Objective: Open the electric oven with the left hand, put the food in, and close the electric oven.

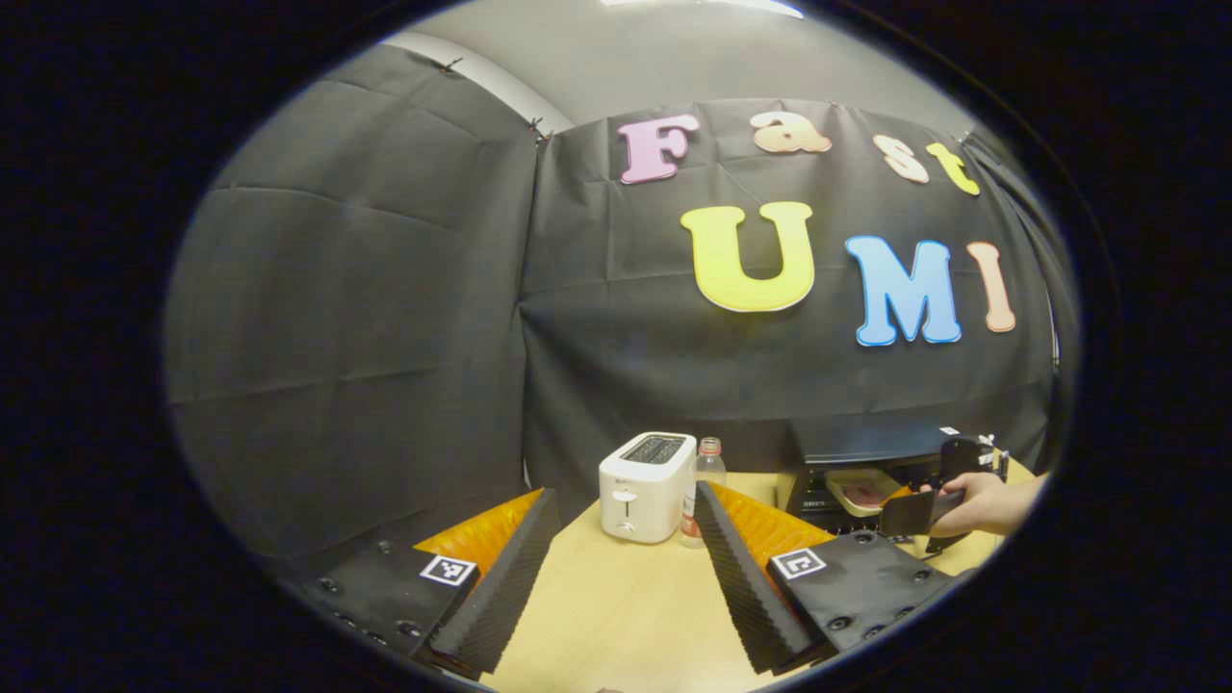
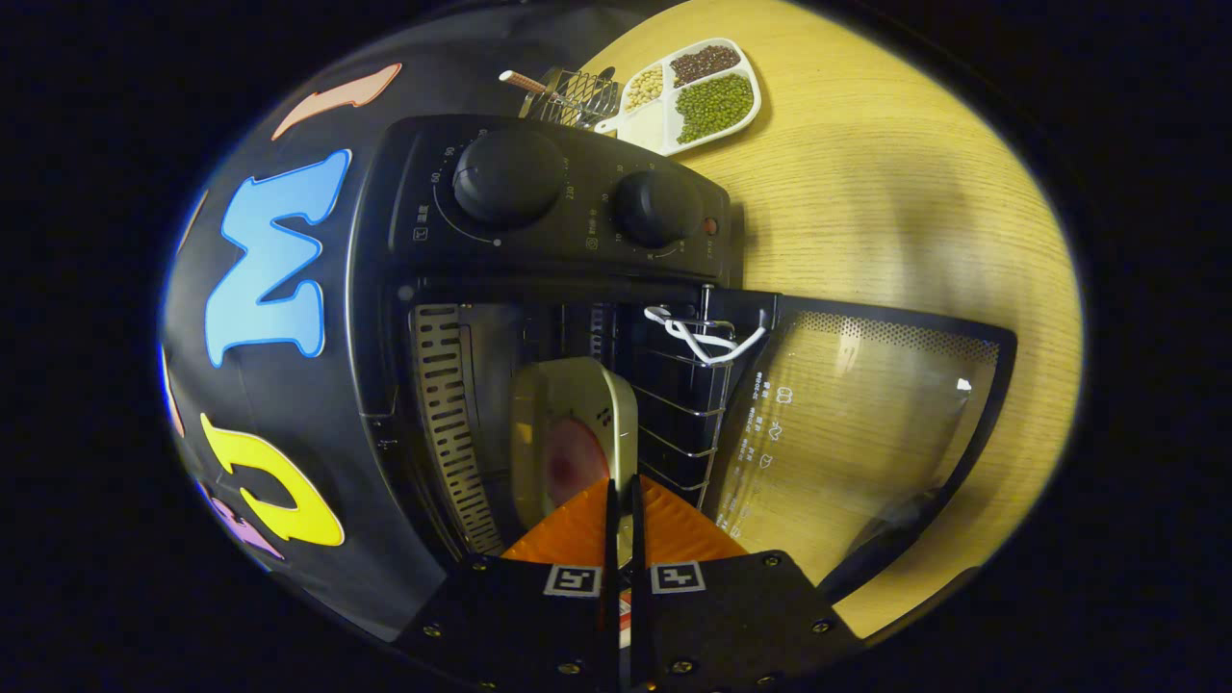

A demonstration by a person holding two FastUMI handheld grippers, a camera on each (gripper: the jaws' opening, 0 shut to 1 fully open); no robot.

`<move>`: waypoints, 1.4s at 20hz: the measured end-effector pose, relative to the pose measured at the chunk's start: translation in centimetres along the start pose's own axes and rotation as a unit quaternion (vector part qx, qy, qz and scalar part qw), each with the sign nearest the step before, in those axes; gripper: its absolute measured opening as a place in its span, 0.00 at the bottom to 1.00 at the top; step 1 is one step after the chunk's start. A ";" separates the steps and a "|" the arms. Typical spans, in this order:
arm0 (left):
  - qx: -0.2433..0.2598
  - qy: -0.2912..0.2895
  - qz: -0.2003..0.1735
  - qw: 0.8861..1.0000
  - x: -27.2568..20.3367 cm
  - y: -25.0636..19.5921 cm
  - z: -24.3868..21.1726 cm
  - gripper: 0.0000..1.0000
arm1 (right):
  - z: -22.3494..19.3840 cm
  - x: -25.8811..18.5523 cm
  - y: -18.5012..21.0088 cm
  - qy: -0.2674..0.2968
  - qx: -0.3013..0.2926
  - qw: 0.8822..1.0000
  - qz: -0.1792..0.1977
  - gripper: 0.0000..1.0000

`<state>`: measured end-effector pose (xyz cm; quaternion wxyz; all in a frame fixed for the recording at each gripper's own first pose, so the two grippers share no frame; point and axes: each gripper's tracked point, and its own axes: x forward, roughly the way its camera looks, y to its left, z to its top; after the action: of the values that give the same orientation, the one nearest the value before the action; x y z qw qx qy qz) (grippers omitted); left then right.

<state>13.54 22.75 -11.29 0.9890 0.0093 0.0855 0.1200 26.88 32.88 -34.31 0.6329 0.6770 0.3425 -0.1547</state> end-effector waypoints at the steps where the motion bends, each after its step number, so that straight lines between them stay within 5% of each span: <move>1: 0.000 -0.002 -0.001 1.000 -0.1 -0.3 0.0 0.96 | -0.3 -0.2 0.4 0.008 0.003 1.000 0.006 0.01; 3: 0.000 -0.005 -0.006 1.000 -0.2 -0.8 0.3 0.91 | -0.9 -0.7 1.1 0.026 -0.004 0.999 0.023 0.38; 4: -0.002 -0.005 -0.011 1.000 -0.2 -1.3 0.2 0.96 | -1.1 -1.1 1.5 0.032 -0.012 0.999 0.034 0.27; 6: -0.007 -0.006 -0.022 1.000 -0.3 -2.4 0.3 0.98 | -1.5 -2.5 1.8 0.051 -0.041 0.997 0.044 0.77; 7: -0.009 -0.007 -0.029 1.000 -0.3 -3.2 0.2 0.99 | -1.5 -3.4 2.1 0.058 -0.060 0.995 0.050 0.80; 8: -0.009 -0.008 -0.036 0.999 -0.3 -3.9 0.1 1.00 | -1.5 -4.1 2.0 0.062 -0.082 0.993 0.053 0.96; 20: -0.019 0.035 -0.139 0.990 -1.8 -14.9 -3.6 0.91 | 4.9 -14.1 -1.4 0.052 -0.310 0.947 0.062 0.97; 24: -0.014 0.075 -0.168 0.983 -2.8 -18.6 -7.1 0.91 | 8.3 -16.9 -3.5 0.025 -0.389 0.919 0.057 0.97; 28: 0.003 0.108 -0.204 0.973 -3.4 -22.1 -10.4 1.00 | 11.6 -20.1 -4.6 -0.020 -0.476 0.877 0.057 0.97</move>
<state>13.71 0.45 -21.78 0.9775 -0.0182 0.1924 -0.0845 12.04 16.18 -26.58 0.8932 0.3095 0.3224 0.0499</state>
